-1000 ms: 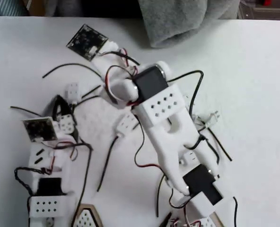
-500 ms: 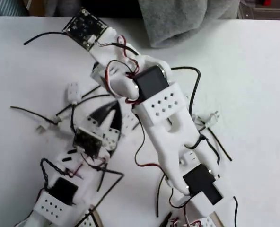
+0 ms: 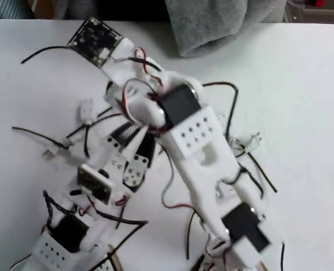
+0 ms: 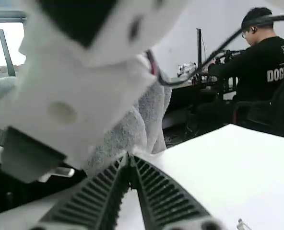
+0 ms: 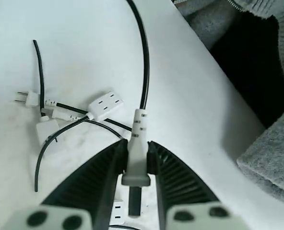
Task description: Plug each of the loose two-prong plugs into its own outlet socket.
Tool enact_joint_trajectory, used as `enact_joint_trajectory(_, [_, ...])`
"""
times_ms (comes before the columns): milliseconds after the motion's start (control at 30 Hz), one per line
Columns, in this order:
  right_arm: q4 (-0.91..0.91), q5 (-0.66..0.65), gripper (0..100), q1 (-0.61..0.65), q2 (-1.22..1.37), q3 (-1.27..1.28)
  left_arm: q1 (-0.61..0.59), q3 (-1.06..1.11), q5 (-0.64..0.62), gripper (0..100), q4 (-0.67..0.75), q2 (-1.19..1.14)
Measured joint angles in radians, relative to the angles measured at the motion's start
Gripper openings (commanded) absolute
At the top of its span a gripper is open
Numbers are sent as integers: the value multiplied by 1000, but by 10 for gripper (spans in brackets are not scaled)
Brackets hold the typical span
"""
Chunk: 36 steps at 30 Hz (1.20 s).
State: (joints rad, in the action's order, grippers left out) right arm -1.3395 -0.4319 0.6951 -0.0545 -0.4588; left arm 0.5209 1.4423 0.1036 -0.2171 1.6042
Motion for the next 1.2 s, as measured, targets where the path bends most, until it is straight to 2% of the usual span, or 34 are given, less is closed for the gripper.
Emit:
enact_joint_trajectory(500, [132,3,19,3,-559,543,2,-31,-3,24,-2,-2])
enact_joint_trajectory(800, [107,2,19,5,-718,594,0,-31,-3,24,-2,-2])
enact_joint_trajectory(1200, [9,0,19,11,-795,601,-32,-25,-2,24,0,-2])
